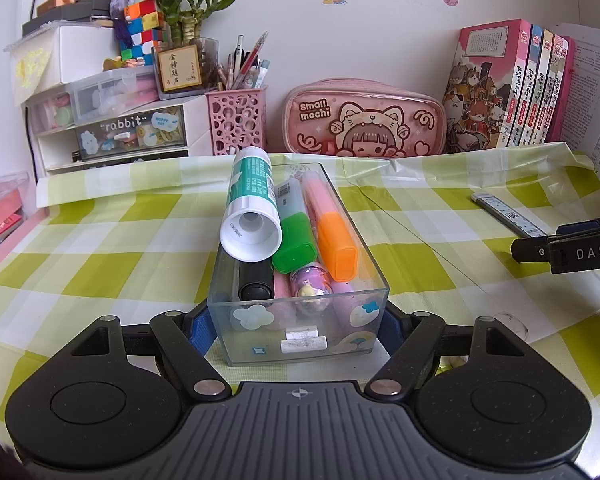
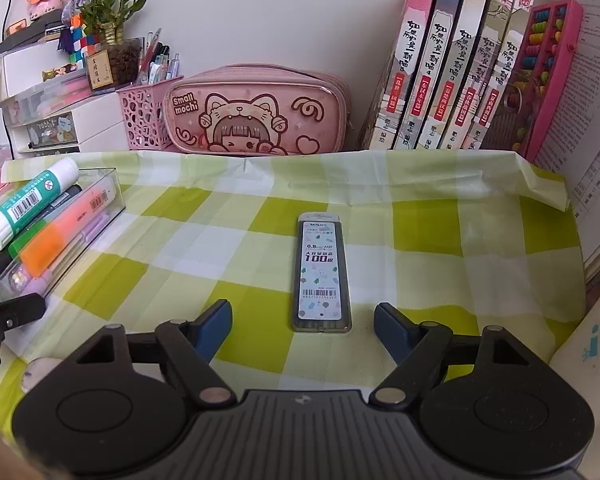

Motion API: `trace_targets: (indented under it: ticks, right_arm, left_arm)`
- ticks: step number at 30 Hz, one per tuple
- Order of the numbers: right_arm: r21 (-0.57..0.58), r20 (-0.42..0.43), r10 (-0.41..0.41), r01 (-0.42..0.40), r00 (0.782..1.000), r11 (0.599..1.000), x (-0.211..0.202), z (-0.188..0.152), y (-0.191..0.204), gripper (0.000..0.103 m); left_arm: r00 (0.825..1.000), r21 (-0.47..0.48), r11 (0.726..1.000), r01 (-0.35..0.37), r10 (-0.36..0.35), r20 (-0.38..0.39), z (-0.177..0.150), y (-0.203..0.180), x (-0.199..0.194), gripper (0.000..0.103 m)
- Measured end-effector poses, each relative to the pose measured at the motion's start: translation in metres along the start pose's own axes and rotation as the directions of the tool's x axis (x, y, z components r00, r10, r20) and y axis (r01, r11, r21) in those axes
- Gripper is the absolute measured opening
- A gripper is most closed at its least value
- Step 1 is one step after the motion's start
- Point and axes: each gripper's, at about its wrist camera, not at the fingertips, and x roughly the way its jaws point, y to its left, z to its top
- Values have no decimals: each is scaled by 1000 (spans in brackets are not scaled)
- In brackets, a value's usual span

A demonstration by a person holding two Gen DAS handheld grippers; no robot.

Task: Organize stationery
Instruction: 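Withdraw the right tool and close it on the pencil-lead case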

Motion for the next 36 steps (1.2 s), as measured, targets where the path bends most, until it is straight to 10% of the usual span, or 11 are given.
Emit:
trace_targets:
  ticks: [9, 36]
  right_arm:
    - [-22, 14, 12, -11, 1000, 1000, 1, 4, 4, 38]
    - [-99, -52, 155, -159, 987, 982, -40, -10, 52, 47]
  left_arm:
    - [1000, 0, 1000, 0, 0, 0, 0, 0, 0, 75]
    - [1000, -1, 1000, 0, 0, -1, 0, 0, 0, 75]
